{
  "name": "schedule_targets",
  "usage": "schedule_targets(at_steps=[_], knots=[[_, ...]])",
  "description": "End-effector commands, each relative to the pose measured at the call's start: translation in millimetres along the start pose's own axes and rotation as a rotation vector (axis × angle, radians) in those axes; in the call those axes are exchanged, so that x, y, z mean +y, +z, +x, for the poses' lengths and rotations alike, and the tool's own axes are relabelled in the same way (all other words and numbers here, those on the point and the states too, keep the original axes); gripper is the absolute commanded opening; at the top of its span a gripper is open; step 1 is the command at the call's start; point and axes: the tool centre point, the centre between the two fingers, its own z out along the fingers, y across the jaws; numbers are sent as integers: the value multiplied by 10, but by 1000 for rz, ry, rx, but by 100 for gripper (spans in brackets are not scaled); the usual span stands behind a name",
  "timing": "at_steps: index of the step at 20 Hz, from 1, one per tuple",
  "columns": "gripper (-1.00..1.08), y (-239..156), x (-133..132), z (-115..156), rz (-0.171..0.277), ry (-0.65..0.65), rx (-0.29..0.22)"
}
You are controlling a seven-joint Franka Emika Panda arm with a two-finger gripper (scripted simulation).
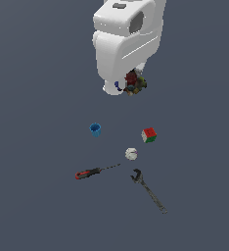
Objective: Pick up a designated object from a clutter of objects.
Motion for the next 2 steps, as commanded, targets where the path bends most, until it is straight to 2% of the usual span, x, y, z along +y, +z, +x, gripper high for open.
schedule_targets(at_steps=[1, 2], knots=[[-100, -39, 13, -9, 0, -1, 0], [-100, -41, 14, -9, 0, -1, 0]])
